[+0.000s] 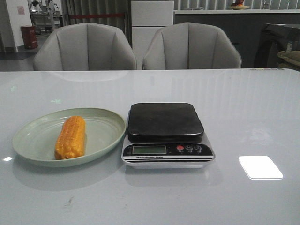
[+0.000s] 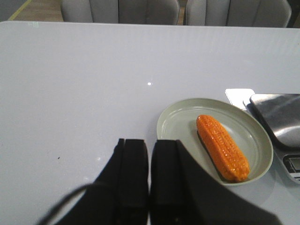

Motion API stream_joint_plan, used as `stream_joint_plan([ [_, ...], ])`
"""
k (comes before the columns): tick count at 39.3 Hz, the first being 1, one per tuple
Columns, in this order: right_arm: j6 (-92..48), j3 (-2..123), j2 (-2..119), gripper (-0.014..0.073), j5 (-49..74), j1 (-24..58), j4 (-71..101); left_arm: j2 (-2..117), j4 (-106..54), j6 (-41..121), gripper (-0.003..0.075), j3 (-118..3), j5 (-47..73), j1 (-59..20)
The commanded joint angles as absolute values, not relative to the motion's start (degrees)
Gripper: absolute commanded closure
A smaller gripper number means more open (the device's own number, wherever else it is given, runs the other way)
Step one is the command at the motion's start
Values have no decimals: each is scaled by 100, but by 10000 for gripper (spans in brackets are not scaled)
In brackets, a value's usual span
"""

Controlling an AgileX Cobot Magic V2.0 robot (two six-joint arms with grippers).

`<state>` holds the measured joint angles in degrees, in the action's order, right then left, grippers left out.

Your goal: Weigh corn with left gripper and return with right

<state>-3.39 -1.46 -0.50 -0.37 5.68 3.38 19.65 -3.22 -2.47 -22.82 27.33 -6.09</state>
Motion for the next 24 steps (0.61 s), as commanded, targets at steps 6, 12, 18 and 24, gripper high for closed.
stream_joint_plan([
  [6, -366, -207, -162, 414, -479, 539, 286, 2261, -348, -304, 427, -2423, 2340, -778],
  [12, -366, -207, -162, 414, -479, 539, 286, 2550, -348, -304, 150, -2460, 2484, -873],
  [18, -366, -207, -162, 414, -479, 539, 286, 3009, -376, -304, 90, -2789, 2762, -873],
  [24, -366, -207, -162, 414, -479, 539, 286, 3793, -704, -234, 90, -3307, 3047, -873],
])
